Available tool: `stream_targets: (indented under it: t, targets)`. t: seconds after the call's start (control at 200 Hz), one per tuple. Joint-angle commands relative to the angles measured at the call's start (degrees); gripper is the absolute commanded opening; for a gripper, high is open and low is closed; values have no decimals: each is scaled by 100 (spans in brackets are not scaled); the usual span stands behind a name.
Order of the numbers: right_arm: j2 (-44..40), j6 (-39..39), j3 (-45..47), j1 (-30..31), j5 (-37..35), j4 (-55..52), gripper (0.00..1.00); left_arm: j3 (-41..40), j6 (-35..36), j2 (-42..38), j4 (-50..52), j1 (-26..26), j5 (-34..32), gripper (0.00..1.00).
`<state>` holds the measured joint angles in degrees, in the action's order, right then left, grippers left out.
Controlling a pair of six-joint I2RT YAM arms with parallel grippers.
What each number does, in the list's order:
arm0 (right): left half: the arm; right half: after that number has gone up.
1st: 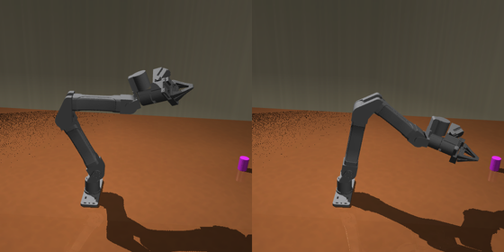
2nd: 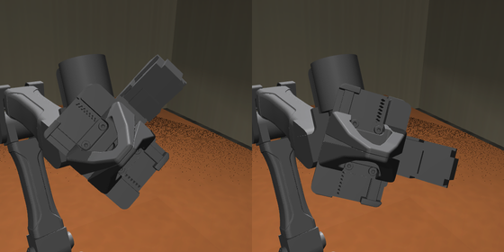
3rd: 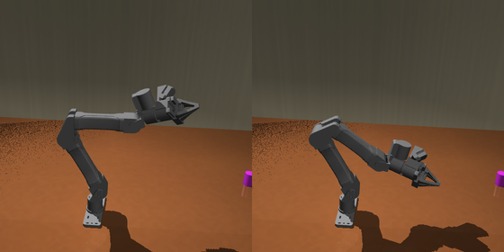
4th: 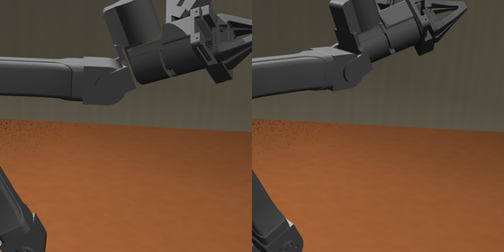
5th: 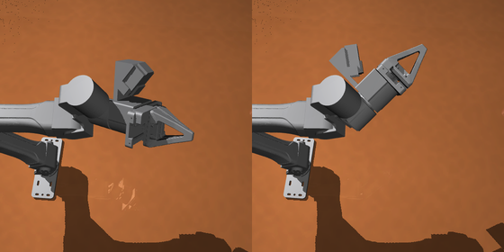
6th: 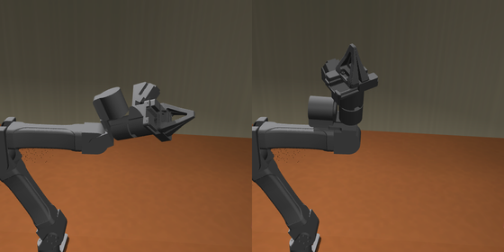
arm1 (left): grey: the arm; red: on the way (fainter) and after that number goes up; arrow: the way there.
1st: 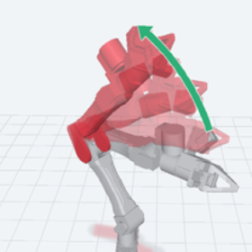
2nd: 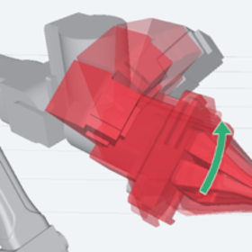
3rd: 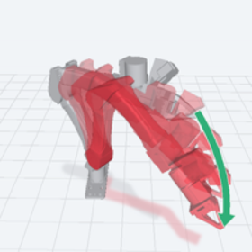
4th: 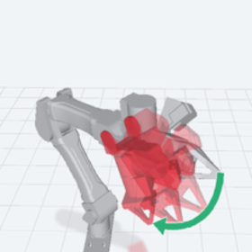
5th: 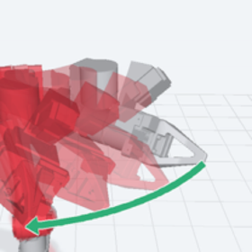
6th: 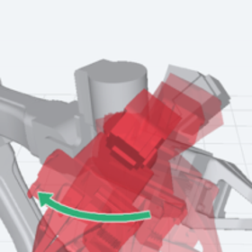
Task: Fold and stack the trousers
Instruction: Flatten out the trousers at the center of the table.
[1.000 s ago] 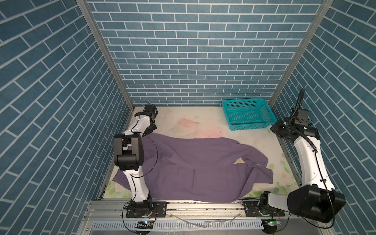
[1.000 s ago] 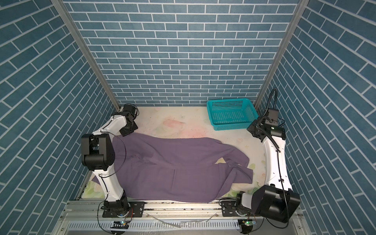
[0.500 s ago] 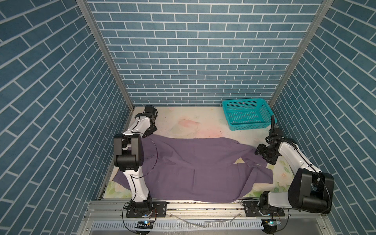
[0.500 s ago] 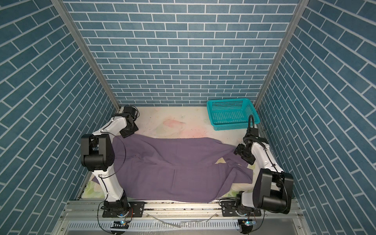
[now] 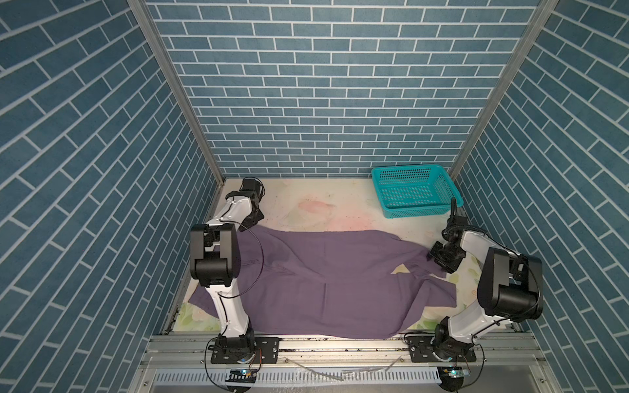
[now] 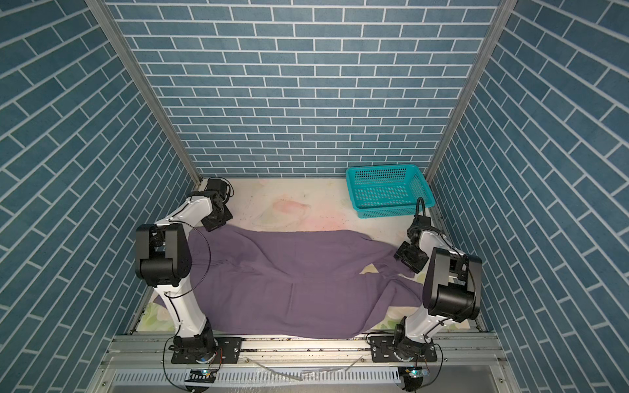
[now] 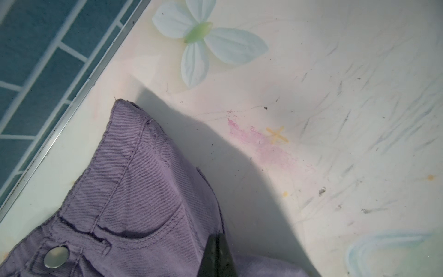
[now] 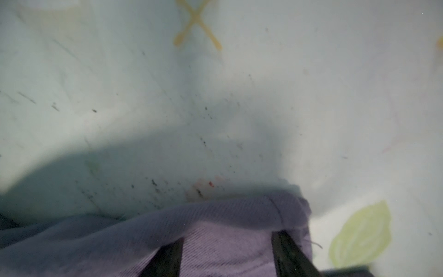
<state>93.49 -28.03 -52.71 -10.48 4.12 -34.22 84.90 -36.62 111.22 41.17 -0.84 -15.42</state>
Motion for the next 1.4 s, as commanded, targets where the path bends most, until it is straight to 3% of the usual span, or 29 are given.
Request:
stream_targets:
  t: [0.0,0.045,0.185,0.42,0.585,0.715,0.835,0.95,1.04,1.135,1.195,1.315,1.395]
  targets:
    - [311,-7,-127,-65,262,283,18,-87,11,-135,20,-4,60,0]
    - [283,-33,-132,-77,286,291,0,-70,17,-136,53,-4,57,0]
    - [-89,-11,-327,-120,184,23,0,-64,19,-220,97,-4,67,0]
    - [-1120,184,-1731,-172,-296,-1059,0,-59,1,-475,161,3,26,0]
    - [-1958,216,-2240,-169,-420,-1159,0,-110,-29,-560,155,-4,57,0]
    - [-2638,140,-1524,-169,-355,-879,0,-235,-64,-584,98,-2,65,0]
    - [-3139,-140,-128,-171,-278,-489,0,-311,-40,-541,56,-4,90,0]
    - [-3103,-429,1109,-182,-280,-192,0,-287,-4,-458,60,-4,57,0]
    - [-2877,-590,1614,-206,-280,-81,45,-251,16,-402,79,-13,48,0]
    - [-2801,-632,1601,-253,-245,-97,62,-230,31,-386,87,-13,47,0]
    - [-2807,-636,1382,-262,-310,-182,67,-231,25,-391,76,-13,39,0]
    - [-2667,-510,760,-273,-397,-307,67,-256,41,-397,65,-13,13,0]
    - [-2421,-390,324,-276,-388,-349,55,-277,62,-384,69,-21,-12,0]
